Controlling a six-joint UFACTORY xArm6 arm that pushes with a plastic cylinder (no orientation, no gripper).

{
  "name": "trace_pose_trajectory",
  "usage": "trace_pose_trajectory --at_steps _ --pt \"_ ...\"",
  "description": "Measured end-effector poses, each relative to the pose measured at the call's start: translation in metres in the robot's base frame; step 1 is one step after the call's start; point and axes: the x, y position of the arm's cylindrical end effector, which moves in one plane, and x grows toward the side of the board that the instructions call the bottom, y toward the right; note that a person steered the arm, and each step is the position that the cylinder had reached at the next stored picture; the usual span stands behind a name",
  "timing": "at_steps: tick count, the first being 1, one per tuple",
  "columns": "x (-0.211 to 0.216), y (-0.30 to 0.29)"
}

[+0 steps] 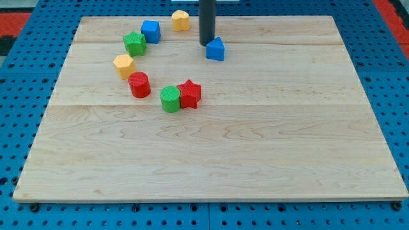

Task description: Move the blue cube below the yellow heart

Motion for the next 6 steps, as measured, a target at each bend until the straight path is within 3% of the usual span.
trace_pose_trajectory --at_steps 2,3,4,5,6 --pt "0.049 -0.168" --pt "0.028 -0.225" --pt "-0.022 -0.202" --pt "-0.041 -0.097" --pt "0.002 -0.001"
